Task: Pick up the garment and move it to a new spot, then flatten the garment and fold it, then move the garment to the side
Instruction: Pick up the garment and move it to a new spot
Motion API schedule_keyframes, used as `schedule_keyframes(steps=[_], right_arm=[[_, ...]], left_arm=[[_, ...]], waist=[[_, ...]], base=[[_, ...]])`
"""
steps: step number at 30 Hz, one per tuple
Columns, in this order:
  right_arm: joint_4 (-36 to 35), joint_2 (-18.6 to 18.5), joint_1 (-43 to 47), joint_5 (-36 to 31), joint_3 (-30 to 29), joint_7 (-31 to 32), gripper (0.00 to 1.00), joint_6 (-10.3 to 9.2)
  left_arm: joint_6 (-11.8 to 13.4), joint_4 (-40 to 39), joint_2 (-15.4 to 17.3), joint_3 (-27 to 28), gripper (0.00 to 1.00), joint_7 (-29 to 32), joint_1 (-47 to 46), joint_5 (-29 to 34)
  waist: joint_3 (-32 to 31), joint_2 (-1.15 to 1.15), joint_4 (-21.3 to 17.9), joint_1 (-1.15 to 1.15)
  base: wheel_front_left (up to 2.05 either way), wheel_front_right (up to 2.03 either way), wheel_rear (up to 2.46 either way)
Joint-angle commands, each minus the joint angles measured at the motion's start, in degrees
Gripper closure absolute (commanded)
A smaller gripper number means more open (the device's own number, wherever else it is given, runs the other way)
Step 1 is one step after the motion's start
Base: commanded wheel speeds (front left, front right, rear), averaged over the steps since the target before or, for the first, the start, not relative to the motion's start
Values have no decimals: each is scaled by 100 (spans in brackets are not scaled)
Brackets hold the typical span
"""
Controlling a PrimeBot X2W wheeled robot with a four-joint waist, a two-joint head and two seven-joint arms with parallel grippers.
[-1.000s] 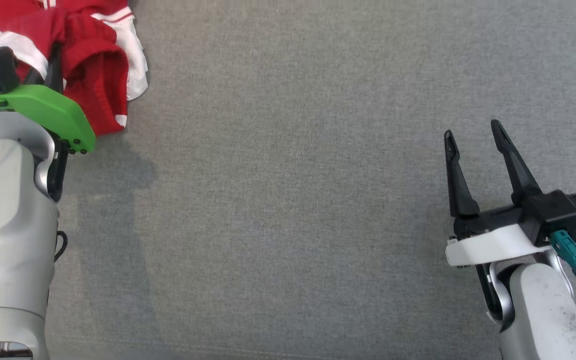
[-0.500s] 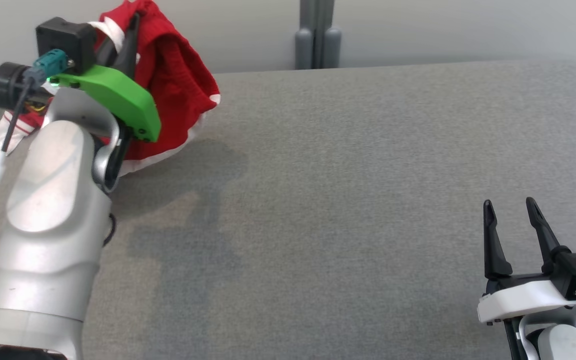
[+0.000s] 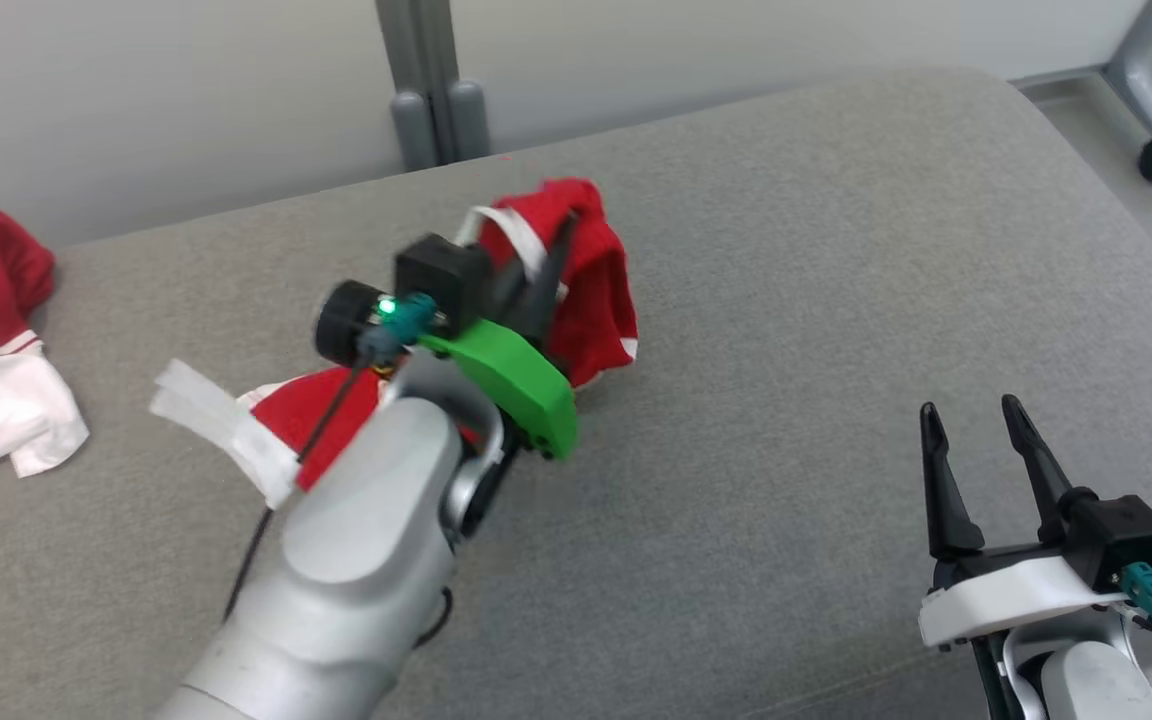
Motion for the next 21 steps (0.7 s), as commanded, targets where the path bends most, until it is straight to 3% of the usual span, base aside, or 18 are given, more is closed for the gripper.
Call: schedule_keyframes(steps=[1, 6, 7, 11, 14, 15, 16, 21], right_arm=[[3, -14, -119, 68, 53, -19, 0, -6], [27, -19, -215, 153, 172, -20, 0, -6], [33, -15, -226, 173, 184, -20, 0, -7], [86, -14, -283, 233, 193, -20, 0, -6], [107, -15, -304, 235, 161, -20, 0, -7], [117, -15, -317, 235, 140, -20, 0, -7], [123, -14, -331, 234, 131, -20, 0, -6], [151, -15, -373, 203, 64, -20, 0, -7]], left_arm=[[127, -79, 22, -314, 100, -73, 53, -175], [468, -135, 22, -1234, 100, -157, -21, -643], [516, -130, 19, -1357, 89, -177, -49, -704], [631, -87, 25, -1942, 76, -231, -58, -1005], [680, -33, 23, -2321, 53, -242, -30, -1168], [668, -8, 22, -2479, 33, -207, -19, -1229], [626, -7, 24, -2599, 0, -185, -24, -1278], [563, -149, 22, -2986, 0, -164, -193, -1635]], waist=[[363, 0, -399, 0], [627, 0, -589, 0], [670, 0, -612, 0], [800, 0, -651, 0], [838, 0, -627, 0], [849, 0, -605, 0], [853, 0, -586, 0], [822, 0, -426, 0]], base=[[0, 0, 0], [0, 0, 0], [0, 0, 0], [0, 0, 0], [0, 0, 0], [0, 0, 0], [0, 0, 0], [0, 0, 0]])
